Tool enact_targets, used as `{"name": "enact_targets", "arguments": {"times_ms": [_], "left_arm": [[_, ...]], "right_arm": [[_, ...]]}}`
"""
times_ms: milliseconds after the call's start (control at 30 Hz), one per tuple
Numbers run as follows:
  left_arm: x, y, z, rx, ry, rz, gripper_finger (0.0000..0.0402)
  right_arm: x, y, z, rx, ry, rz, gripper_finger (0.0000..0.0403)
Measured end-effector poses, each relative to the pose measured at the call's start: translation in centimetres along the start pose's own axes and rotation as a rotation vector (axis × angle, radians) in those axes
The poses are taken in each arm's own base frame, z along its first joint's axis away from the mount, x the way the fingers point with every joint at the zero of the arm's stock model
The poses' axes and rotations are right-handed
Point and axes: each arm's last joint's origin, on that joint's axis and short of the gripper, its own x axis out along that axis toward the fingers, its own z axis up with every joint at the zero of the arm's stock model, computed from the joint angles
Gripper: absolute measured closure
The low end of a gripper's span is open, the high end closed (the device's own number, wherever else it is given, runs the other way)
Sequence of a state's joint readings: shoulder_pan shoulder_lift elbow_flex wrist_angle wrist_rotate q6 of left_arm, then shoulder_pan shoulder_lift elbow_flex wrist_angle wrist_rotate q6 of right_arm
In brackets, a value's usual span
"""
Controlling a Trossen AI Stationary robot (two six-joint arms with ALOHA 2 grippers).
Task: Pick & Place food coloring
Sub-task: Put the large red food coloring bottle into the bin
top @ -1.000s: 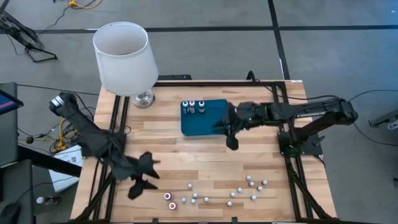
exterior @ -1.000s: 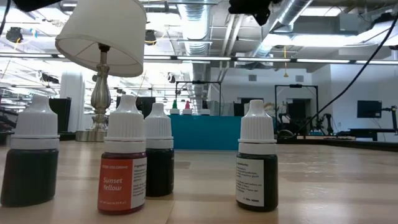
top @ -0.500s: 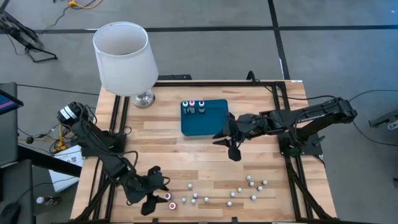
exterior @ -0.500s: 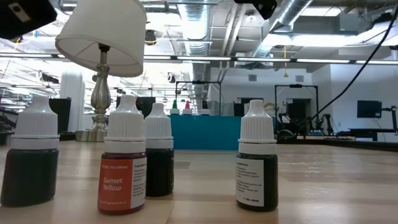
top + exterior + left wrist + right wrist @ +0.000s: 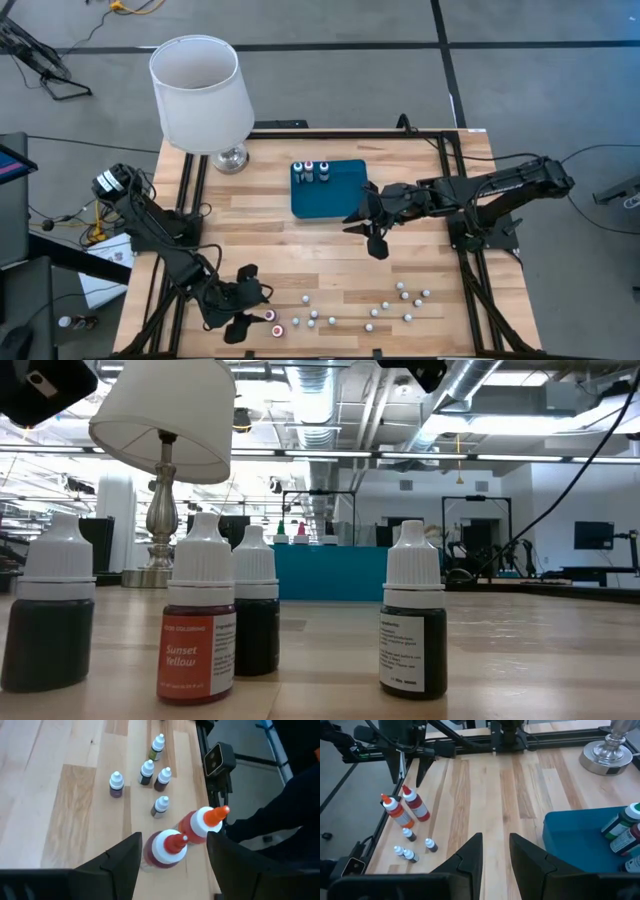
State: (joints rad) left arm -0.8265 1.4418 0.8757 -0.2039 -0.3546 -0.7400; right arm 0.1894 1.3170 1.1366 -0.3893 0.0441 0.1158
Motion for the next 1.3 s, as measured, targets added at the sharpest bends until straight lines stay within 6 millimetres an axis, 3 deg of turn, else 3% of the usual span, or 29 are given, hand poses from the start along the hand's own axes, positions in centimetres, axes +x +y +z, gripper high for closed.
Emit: {"name": "enact_targets", "arguments": {"times_ms": [600,867,1300], "left_arm": [[0.0,0.1,-0.1,0.070,0.008,0.008,0.0186],[1.9,-0.5,-1.0,0.055,0.033,-0.020,0.0192],[2.1,-0.4,-1.0,0.032,0.011,0.010,0.0212]], "right_arm": [[0.0,0.0,-0.3,0.014,0.034,-0.002,0.0317],[0.0,0.2,-0.4,0.025,0.038,0.002,0.0317],[0.0,0.1,-0.4,0.029,0.036,-0.007,0.0317]]}}
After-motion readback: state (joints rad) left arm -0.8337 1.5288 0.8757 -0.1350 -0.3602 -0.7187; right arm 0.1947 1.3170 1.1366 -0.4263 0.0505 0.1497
